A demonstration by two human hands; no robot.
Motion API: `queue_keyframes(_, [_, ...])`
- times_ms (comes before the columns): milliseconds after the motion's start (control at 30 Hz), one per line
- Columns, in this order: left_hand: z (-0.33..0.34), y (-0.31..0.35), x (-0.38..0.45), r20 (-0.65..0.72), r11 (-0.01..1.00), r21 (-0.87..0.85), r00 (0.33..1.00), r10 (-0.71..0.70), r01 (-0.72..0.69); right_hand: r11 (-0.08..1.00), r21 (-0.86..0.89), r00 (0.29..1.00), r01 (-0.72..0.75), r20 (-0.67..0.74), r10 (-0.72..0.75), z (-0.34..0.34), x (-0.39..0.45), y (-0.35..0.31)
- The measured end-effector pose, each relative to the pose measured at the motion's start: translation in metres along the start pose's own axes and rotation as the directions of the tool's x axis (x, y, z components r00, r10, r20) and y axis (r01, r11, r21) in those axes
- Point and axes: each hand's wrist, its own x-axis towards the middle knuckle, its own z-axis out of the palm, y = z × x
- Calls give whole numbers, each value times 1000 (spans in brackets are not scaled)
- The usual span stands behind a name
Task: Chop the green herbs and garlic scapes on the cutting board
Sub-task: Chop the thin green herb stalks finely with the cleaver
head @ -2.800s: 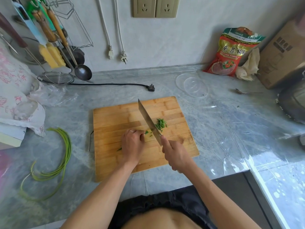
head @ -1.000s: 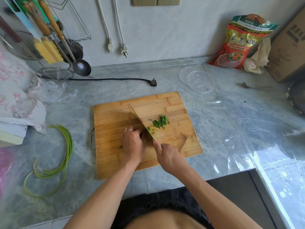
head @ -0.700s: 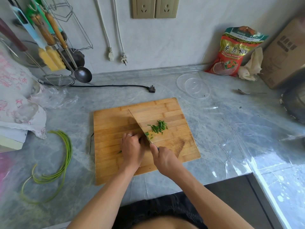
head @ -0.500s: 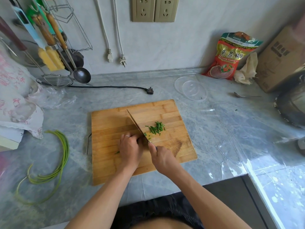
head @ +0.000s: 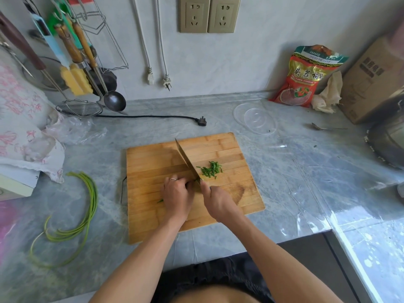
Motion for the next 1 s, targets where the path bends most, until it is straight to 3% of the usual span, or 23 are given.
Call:
queue_keyframes(233, [5,-8,0,-3,999,27,999,41,-41,1000,18,1000,0,-27,1,-17,2,12])
queue_keyframes(567, [-5,-13,2,75,985,84,987,144,-150,959,284,1000,2,-27,6,-13,-20,14])
queue_keyframes(733, [-6,-17,13,119,990,4,983,138,-140,973,229,999,29,-40,-20,-11,-20,19])
queue_keyframes(1000, [-7,-16,11,108,993,71,990,91,-99,985,173,1000,-2,-10,4,-5,-20,26])
